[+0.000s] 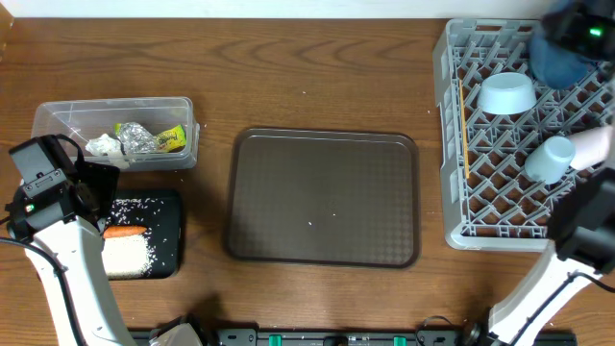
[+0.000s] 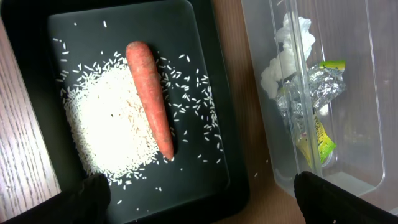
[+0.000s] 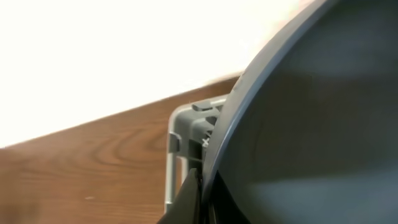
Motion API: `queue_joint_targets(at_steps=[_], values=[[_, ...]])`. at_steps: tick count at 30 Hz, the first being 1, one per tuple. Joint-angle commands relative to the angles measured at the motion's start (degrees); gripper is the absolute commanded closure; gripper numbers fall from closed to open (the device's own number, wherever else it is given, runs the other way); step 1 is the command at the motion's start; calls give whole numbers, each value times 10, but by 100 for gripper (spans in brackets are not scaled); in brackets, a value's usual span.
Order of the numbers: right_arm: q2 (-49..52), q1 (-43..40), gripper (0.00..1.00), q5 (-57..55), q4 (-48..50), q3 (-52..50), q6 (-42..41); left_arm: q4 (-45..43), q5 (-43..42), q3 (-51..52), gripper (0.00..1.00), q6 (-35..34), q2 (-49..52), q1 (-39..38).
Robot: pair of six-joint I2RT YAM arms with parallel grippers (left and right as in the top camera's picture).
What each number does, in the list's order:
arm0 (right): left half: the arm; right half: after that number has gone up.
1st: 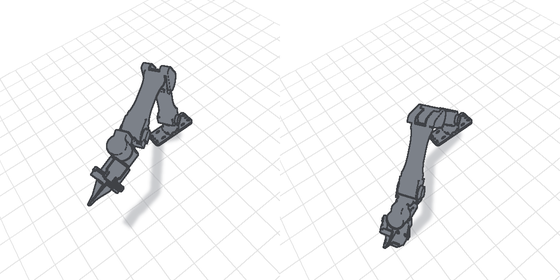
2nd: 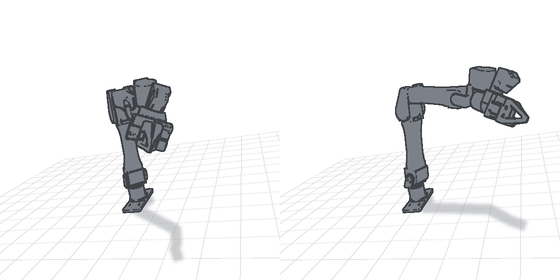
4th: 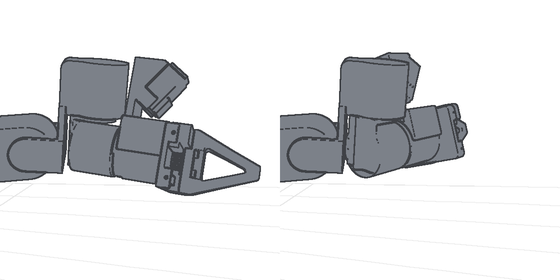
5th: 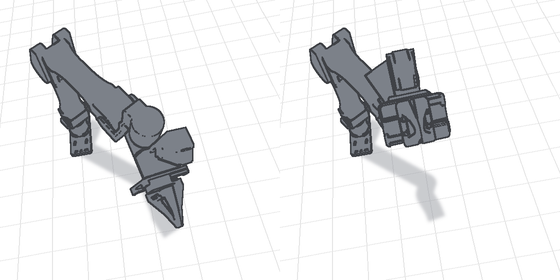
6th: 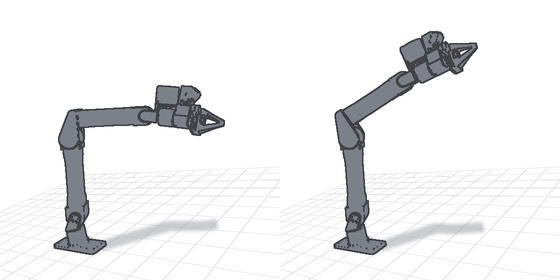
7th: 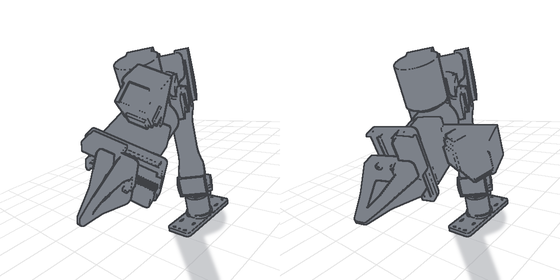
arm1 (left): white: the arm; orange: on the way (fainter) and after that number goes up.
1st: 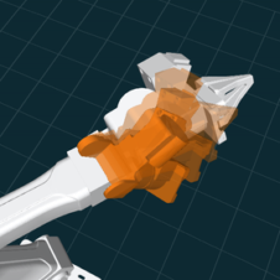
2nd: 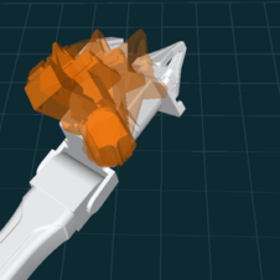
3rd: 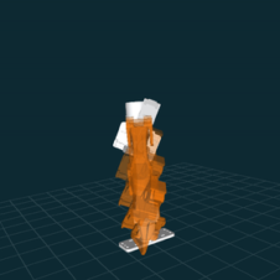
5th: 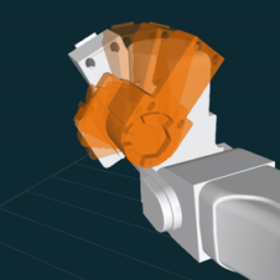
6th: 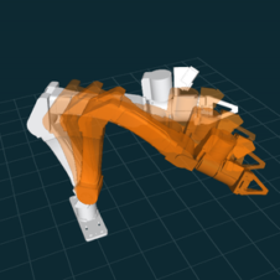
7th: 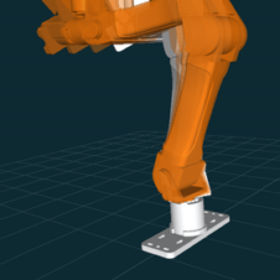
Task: Sort waste into correct bins and load items into the dishwasher rack
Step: 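Lower the blue plate upright into the rack slots, then open the right gripper and release the plate in the rack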
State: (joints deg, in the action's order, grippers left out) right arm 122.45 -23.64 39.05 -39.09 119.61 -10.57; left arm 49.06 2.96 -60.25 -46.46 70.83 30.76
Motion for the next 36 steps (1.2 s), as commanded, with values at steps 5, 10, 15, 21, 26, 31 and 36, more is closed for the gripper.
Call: queue_joint_targets(at_steps=[5,10,15,21,26,31,36], values=[[-3,-43,99,261,143,-66,-66,2,2,-11,2,3,0,3],[-3,-45,99,287,265,-114,-132,2,2,-11,2,3,0,3],[-3,-51,99,270,307,-145,-166,2,2,-11,2,3,0,3],[-3,-68,99,255,305,-154,-195,2,2,-11,2,3,0,3],[-3,-91,99,255,306,-154,-227,2,2,-11,2,3,0,3],[-3,-105,99,257,303,-154,-233,2,2,-11,2,3,0,3],[-3,-110,77,257,304,-154,-233,2,2,-11,2,3,0,3]])
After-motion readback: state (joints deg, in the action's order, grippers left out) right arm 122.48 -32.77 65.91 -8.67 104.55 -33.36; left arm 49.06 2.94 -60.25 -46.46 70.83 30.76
